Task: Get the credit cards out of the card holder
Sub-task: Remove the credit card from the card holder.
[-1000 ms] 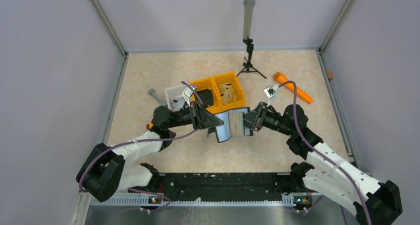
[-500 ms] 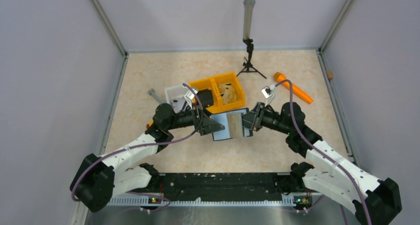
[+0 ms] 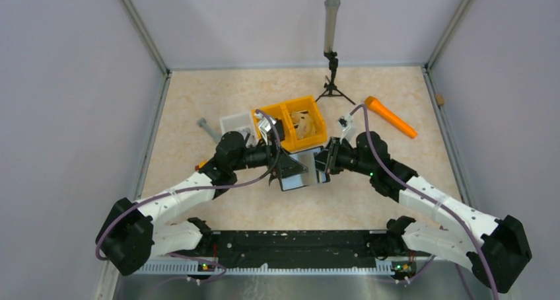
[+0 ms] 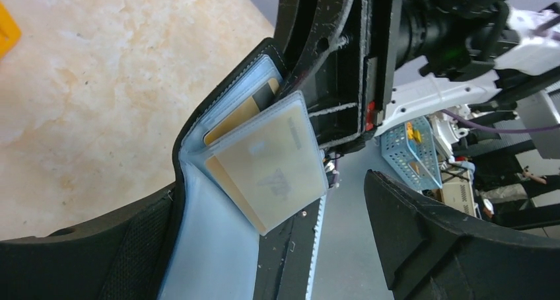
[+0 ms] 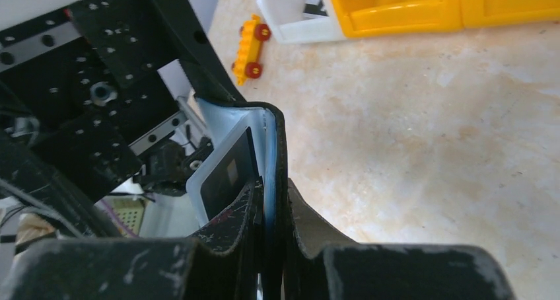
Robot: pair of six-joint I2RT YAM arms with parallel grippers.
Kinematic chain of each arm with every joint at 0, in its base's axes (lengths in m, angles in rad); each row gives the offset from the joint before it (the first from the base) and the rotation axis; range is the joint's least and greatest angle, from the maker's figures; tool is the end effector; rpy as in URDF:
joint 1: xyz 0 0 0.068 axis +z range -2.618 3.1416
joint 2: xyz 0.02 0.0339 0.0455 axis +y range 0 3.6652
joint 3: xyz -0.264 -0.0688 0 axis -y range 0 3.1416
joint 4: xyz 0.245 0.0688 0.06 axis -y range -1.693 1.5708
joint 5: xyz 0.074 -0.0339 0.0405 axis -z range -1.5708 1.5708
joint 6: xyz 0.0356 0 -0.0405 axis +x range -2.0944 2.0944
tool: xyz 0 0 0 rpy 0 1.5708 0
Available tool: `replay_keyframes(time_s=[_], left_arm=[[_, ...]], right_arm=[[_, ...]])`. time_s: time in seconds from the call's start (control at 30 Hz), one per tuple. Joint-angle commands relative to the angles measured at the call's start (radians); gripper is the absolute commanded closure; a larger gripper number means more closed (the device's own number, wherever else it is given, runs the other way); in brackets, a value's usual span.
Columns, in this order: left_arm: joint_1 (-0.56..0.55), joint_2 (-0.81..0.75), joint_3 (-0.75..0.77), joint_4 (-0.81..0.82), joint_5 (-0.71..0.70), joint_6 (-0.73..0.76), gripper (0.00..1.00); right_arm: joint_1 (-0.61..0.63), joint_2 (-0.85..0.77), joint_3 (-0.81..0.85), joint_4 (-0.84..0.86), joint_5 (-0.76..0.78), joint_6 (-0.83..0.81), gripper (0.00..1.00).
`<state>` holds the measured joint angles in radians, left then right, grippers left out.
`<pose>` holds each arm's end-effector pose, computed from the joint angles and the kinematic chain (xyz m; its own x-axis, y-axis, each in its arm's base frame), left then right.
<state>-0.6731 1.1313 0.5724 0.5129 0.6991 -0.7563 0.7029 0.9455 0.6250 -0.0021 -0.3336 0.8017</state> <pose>0.1799 -0.1727 0.2687 -0.6985 -0.1148 -0.7063 0.6880 0.1635 -0.7070 0.1595 0.1505 0.2732 -0.7774 0.2312 -0.5850 -0.4158 0.5090 0.7537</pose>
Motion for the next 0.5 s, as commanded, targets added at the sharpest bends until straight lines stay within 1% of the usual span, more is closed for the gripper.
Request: replay_keyframes(time_s=[0.0,0.47], left_arm=[[-0.02,0.019,0.07,-0.108,-0.085,0.067,0.01],[-0.028,0.109,0.083,-0.112,-0.159,0.011,0.01]], right_arm=[[0.05,0.039,0.078,-0.063,0.134,-0.046,1.0],[0.155,0.149,0.122,-0.134,0.371,-0.097,1.0]])
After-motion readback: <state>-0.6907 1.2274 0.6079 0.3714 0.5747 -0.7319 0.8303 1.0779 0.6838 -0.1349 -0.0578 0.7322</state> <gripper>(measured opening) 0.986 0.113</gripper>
